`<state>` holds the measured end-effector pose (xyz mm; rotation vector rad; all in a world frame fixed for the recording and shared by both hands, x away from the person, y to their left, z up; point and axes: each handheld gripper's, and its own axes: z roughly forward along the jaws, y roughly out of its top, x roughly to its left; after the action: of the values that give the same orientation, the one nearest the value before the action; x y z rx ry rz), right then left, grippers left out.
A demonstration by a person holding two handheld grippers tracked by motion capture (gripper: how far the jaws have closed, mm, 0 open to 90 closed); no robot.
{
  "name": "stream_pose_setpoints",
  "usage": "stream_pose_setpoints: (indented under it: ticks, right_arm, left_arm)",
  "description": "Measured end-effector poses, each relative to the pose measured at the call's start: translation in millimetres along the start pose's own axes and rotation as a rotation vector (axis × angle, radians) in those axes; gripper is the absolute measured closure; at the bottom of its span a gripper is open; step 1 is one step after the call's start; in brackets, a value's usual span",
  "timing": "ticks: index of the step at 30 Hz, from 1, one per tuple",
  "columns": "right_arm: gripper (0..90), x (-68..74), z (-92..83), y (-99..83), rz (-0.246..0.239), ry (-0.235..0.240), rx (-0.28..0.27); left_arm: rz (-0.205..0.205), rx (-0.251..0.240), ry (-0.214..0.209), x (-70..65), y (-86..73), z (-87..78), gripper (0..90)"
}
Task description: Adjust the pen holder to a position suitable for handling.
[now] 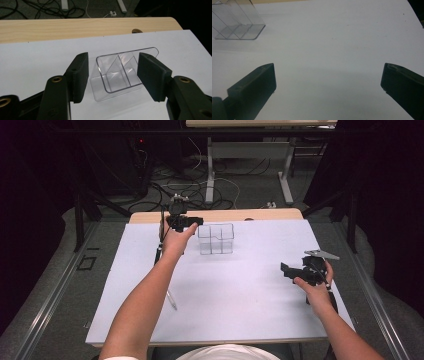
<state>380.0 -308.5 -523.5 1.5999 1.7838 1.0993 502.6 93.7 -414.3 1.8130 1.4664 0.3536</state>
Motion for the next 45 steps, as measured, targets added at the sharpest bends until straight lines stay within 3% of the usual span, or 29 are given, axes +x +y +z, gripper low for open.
stream_pose_setpoints:
  ticks: [9,17,23,45]
  right_arm:
    - [0.0,-1.5,1.0,-0.3,0.01,0.0,0.004]
    - [0.0,-1.8,1.7,-0.6,0.012,-0.002,0.011]
    - [0.0,-2.0,2.6,-1.0,0.018,0.0,0.016]
    - [0.3,-3.2,5.2,-1.8,0.018,-0.001,0.03]
  left_arm:
    - [-0.022,0.046,0.03,3.1,-0.2,17.0,49.9]
    - [-0.065,0.086,0.024,7.5,-3.7,30.4,54.4]
    - [-0.071,0.117,0.034,6.3,-7.3,43.1,57.2]
    - [-0.117,0.166,0.041,16.3,-17.5,62.9,65.1]
